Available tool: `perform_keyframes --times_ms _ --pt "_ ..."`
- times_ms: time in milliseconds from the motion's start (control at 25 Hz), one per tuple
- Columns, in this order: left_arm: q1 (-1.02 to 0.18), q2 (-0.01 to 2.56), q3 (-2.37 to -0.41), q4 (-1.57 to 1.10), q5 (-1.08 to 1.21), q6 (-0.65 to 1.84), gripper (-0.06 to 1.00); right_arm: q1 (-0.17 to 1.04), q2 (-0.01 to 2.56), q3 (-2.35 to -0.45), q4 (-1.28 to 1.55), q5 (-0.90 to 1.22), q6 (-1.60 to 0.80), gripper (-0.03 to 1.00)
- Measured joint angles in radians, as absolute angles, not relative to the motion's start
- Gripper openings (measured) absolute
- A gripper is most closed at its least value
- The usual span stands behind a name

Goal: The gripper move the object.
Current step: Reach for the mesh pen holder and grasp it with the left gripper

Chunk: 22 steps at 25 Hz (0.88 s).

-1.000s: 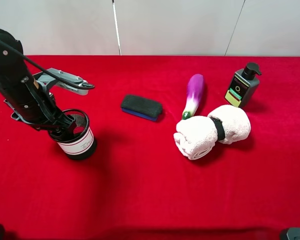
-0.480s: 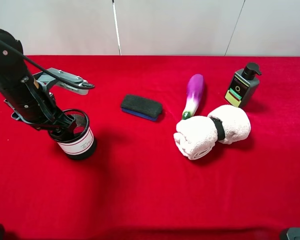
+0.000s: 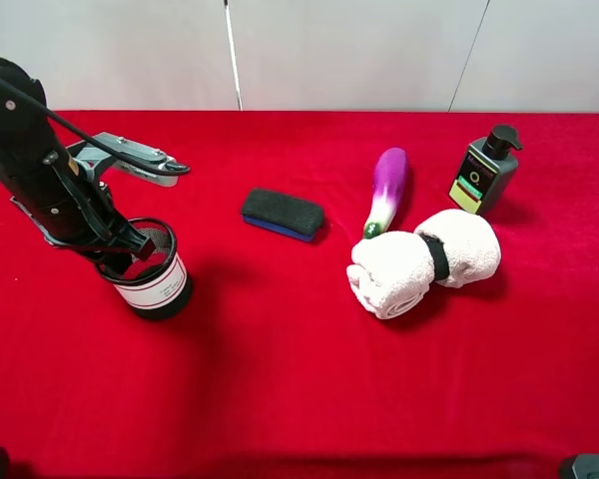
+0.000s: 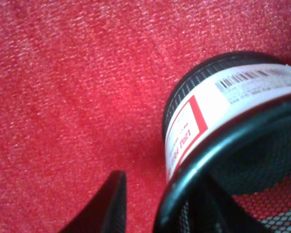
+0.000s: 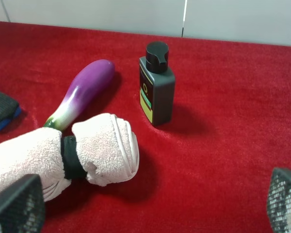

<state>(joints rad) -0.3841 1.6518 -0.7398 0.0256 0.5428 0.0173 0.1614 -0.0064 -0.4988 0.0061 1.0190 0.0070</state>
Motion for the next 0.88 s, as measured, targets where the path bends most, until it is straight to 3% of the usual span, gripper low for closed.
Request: perform_keyframes --times_ms 360,640,880 --pt "-0.384 1.652 -0.74 0.024 0.518 0.017 0.26 0.161 -0.006 -0.499 0.006 1.019 0.007 0.69" --pt "-0.384 1.652 -0.74 0.0 0.505 0.017 0.06 0.161 -0.006 -0.499 0.006 1.019 0.007 0.69" --pt "-0.384 1.652 -0.741 -0.018 0.504 0.017 0.05 0.161 -0.006 -0.499 0.006 1.019 0.007 0.69"
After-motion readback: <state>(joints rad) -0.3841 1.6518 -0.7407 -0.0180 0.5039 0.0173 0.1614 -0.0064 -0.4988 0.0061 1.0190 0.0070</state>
